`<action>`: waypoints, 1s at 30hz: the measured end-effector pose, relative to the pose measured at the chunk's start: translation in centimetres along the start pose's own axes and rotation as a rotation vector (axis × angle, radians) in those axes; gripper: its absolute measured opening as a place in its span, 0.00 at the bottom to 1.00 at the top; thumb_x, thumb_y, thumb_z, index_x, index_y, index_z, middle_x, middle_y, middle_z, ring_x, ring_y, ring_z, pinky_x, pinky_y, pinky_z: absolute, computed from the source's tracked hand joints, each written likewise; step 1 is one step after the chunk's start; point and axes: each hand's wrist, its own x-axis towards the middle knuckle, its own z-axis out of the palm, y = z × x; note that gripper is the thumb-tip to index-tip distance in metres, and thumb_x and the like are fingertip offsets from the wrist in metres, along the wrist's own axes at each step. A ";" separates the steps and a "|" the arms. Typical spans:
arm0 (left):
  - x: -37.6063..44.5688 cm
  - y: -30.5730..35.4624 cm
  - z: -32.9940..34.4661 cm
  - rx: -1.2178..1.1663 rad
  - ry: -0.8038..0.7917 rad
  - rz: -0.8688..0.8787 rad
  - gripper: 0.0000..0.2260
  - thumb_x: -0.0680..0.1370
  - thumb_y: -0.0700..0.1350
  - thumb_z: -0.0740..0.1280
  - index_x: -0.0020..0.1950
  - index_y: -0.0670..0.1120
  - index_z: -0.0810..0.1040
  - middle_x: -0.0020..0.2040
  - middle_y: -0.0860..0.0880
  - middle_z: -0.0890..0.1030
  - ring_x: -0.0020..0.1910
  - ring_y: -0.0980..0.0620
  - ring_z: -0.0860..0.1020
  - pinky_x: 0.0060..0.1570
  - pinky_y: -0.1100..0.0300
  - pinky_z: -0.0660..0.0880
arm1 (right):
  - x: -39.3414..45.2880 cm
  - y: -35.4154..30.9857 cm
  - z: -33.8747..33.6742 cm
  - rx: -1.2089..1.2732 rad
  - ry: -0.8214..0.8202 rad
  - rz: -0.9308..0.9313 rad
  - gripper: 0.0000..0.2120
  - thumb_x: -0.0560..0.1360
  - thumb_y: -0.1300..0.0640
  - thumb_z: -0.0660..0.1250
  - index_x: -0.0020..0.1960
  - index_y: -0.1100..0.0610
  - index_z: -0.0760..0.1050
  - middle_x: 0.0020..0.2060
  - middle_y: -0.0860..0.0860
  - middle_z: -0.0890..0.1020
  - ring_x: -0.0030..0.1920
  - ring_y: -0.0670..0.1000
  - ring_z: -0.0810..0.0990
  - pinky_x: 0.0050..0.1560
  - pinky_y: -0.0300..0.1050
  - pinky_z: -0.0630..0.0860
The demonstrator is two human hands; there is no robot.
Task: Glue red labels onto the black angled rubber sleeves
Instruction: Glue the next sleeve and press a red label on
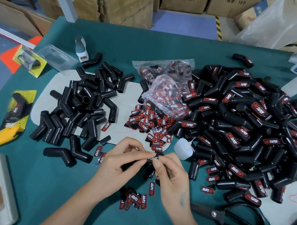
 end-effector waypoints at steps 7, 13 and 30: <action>0.0 0.0 -0.1 -0.005 -0.001 0.049 0.12 0.82 0.39 0.68 0.62 0.46 0.86 0.55 0.49 0.77 0.50 0.49 0.80 0.52 0.61 0.76 | -0.2 0.0 -0.1 -0.005 -0.001 -0.014 0.08 0.81 0.45 0.66 0.49 0.43 0.84 0.40 0.38 0.76 0.42 0.42 0.75 0.45 0.35 0.70; 0.0 -0.1 -0.1 0.006 -0.008 0.066 0.12 0.82 0.39 0.68 0.63 0.46 0.86 0.55 0.50 0.77 0.51 0.48 0.80 0.52 0.61 0.75 | -0.3 0.0 -0.2 -0.022 -0.002 -0.013 0.08 0.81 0.47 0.67 0.51 0.45 0.84 0.41 0.38 0.76 0.43 0.43 0.76 0.47 0.34 0.70; -0.2 0.1 -0.1 -0.021 0.054 0.040 0.10 0.81 0.40 0.70 0.61 0.46 0.87 0.54 0.49 0.78 0.49 0.48 0.81 0.50 0.55 0.78 | -0.4 0.0 -0.1 -0.043 -0.044 -0.037 0.13 0.82 0.44 0.65 0.50 0.51 0.83 0.42 0.40 0.74 0.42 0.45 0.74 0.47 0.39 0.71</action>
